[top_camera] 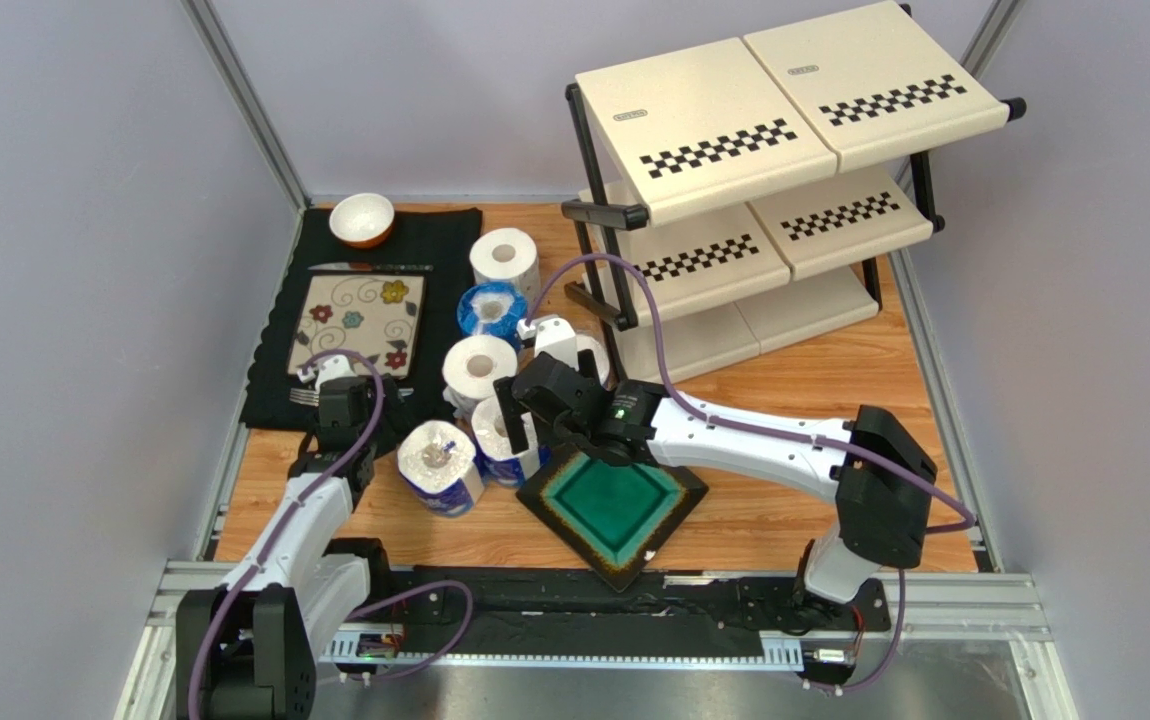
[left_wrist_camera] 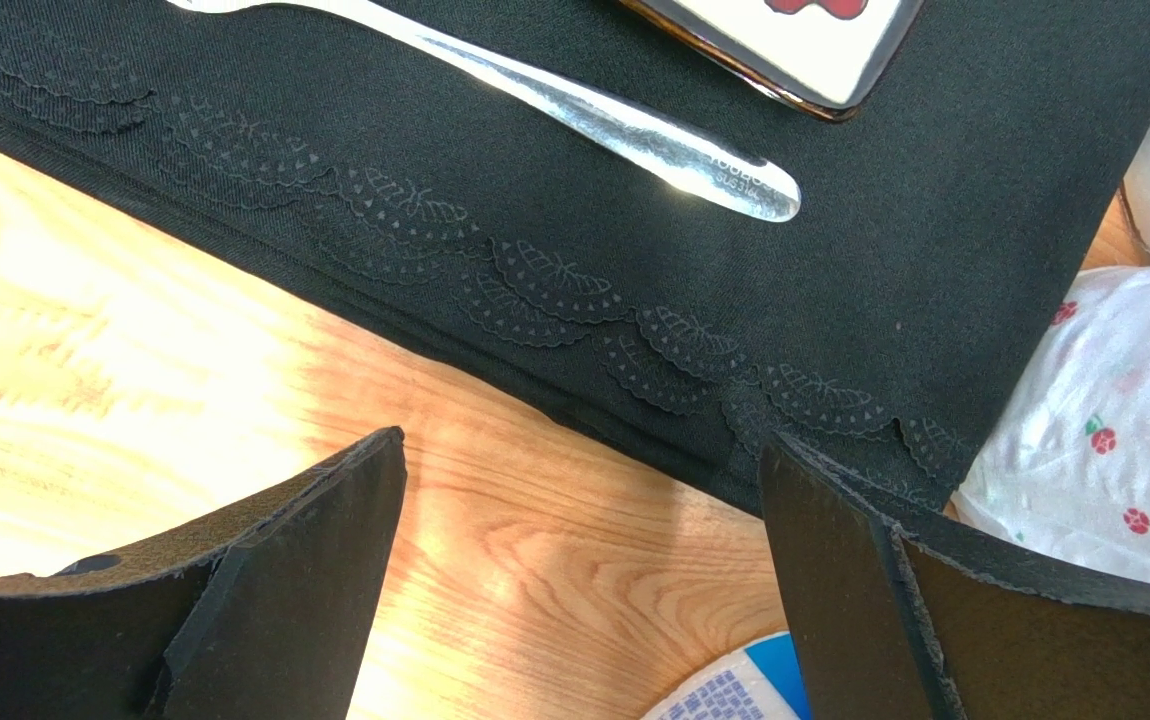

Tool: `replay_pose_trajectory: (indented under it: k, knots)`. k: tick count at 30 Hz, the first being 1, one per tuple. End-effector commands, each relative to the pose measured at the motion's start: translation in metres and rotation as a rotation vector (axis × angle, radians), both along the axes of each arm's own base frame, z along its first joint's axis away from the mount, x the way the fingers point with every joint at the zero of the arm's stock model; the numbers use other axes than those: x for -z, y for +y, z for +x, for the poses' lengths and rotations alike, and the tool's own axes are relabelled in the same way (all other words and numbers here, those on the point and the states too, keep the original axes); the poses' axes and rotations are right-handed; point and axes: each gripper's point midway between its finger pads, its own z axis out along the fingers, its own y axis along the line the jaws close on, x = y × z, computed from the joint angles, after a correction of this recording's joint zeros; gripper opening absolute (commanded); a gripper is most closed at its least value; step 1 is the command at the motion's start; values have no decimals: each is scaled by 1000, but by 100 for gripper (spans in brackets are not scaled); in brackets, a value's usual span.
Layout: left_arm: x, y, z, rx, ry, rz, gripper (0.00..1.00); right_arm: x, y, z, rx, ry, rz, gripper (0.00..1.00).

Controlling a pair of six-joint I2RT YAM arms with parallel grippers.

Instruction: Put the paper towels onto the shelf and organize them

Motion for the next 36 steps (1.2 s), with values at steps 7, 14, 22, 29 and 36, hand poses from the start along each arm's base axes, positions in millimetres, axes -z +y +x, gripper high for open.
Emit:
replay_pose_trajectory:
  k: [7,14,22,29,36]
  knots:
    - [-12,2,7,-15,-52,-6,96,7,28,2,16,58,50,91]
    - [-15,3,8,-15,-61,-5,96,6,34,7,49,67,56,91]
    - [-13,2,8,-15,-56,-15,96,14,9,17,170,73,19,91]
    - [-12,2,8,-14,-53,-18,96,25,6,16,174,114,17,88]
    - [-12,1,8,-12,-51,-20,96,42,19,12,133,178,8,74]
